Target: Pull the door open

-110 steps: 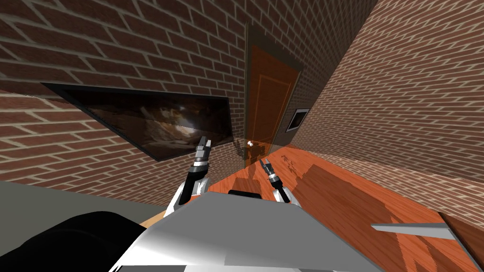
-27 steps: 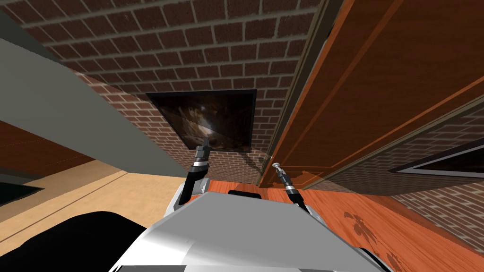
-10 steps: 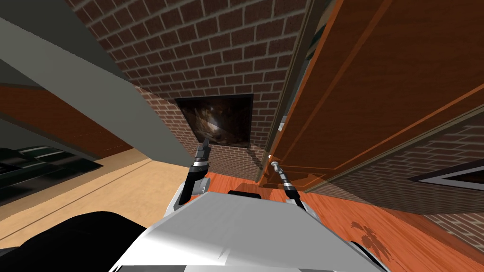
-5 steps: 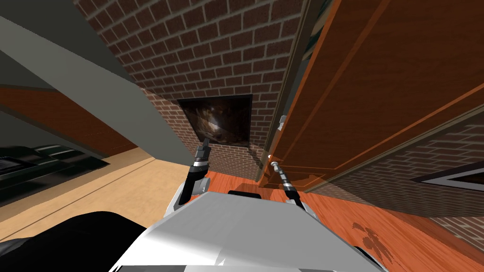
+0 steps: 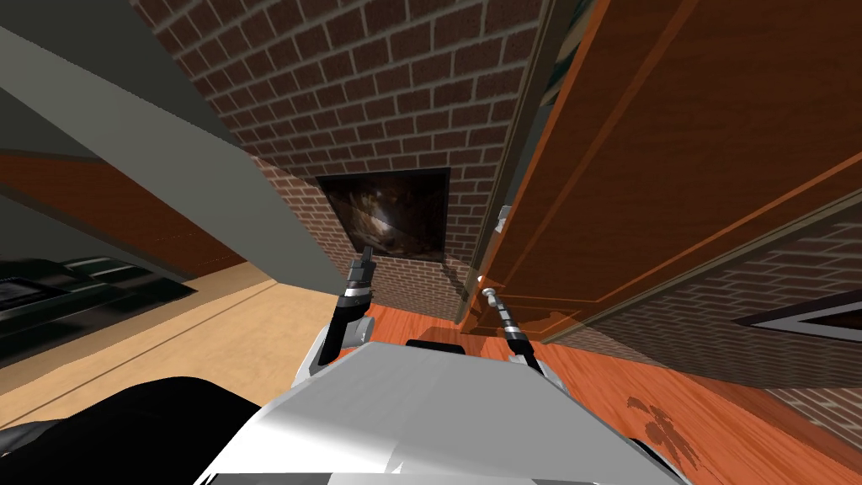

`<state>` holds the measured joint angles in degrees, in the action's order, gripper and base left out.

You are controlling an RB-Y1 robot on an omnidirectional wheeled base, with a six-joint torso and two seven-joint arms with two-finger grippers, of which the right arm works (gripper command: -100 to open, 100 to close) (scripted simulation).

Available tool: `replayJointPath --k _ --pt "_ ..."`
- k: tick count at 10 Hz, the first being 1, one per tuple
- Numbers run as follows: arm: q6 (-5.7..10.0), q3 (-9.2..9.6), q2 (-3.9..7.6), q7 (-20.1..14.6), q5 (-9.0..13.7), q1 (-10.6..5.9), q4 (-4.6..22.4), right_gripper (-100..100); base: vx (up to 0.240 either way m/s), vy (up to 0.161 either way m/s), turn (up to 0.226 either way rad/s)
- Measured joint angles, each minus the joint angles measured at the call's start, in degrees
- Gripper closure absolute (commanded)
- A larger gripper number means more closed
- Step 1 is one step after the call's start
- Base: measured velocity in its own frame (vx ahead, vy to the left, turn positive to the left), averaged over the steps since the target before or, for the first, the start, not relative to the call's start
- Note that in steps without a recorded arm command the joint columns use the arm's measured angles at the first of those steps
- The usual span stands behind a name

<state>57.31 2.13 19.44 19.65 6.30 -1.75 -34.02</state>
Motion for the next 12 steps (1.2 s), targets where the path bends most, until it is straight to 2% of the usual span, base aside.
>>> replayJointPath --k 2,4,5,7,8,9,10,11,12 --pt "0.82 0.02 -0.20 -2.4 0.5 -1.76 2.9 100 -0.065 -0.038 0.108" --pt "1.50 0.09 -0.44 -5.7 1.3 -2.83 4.5 100 -0.040 -0.029 0.011" --pt "1.48 0.09 -0.79 -6.0 1.4 -2.75 4.3 100 0.000 0.000 0.000" --pt "0.39 0.06 -0.83 -7.2 1.8 -1.76 2.5 100 -0.044 -0.020 0.083" --pt "0.80 -0.05 -0.97 -8.8 2.4 -2.58 3.9 100 -0.063 -0.034 0.084" --pt "0.34 -0.10 -1.03 -10.1 2.7 -2.16 2.9 100 -0.057 -0.038 0.074" --pt "-1.08 -0.08 -1.13 -11.6 3.1 -1.61 1.0 100 -0.040 -0.035 0.033" --pt "-1.50 -0.11 -1.42 -12.5 3.3 -1.48 0.6 100 -0.052 -0.025 0.048" --pt "-0.83 -0.01 -1.43 -14.2 3.7 -2.51 2.3 100 -0.042 -0.018 0.055"
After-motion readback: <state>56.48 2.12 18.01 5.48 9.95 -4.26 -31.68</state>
